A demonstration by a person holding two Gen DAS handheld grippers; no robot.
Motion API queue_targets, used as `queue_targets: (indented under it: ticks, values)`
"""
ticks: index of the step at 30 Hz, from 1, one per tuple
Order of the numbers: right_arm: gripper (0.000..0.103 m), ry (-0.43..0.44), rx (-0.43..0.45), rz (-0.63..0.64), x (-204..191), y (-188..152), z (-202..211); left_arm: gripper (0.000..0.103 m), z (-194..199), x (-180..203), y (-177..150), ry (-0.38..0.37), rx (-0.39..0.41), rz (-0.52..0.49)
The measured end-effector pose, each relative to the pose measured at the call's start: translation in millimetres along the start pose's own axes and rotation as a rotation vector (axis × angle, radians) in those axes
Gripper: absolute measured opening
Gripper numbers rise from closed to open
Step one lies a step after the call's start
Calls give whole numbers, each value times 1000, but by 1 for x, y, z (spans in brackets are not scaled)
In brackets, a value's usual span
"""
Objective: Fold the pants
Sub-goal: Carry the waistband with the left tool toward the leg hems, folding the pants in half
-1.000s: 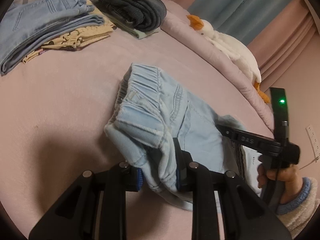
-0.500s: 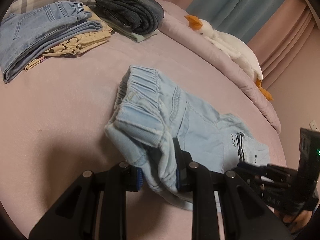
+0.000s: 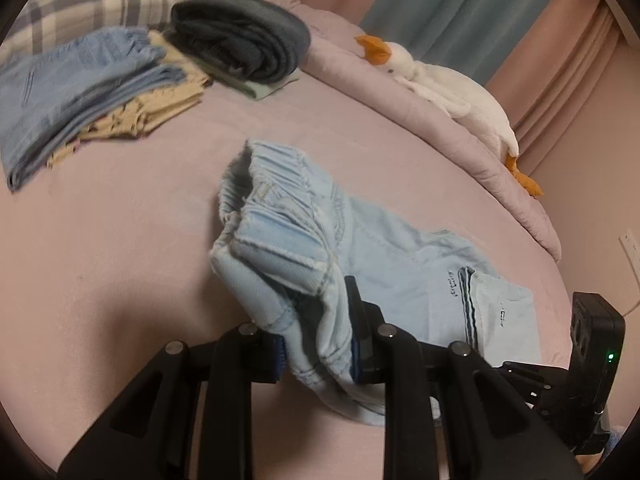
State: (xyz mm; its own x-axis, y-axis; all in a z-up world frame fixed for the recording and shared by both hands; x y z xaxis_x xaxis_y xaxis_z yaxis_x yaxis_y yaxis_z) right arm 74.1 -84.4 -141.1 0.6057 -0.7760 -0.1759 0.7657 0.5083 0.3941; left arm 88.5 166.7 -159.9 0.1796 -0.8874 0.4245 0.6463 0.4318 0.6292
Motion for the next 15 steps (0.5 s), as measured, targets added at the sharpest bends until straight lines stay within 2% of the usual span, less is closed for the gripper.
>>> queue_targets:
  ticks: [4, 9, 15]
  values:
    - [30, 47, 14, -52, 9, -2, 10, 23, 7, 11, 6, -8, 19, -19]
    - [30, 107, 86, -133, 29, -14, 31, 23, 17, 26, 11, -15, 39, -56]
    - [30, 129, 151, -223, 48, -20, 49, 23, 24, 52, 17, -45, 56, -103]
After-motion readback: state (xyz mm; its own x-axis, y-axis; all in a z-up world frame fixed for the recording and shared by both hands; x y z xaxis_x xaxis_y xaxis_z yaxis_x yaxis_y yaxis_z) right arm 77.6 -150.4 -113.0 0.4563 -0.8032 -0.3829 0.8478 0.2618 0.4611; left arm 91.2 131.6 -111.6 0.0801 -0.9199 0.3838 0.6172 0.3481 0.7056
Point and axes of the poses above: each gripper's, at about its wrist camera, not at the fingertips, and z roughly against the way its jaws point, x to its right, y to its top, the point moved 5 cm from there along -z, roughly the way its jaws point, and after that the axes turned 1 degree about y, right-handed, at the moved point
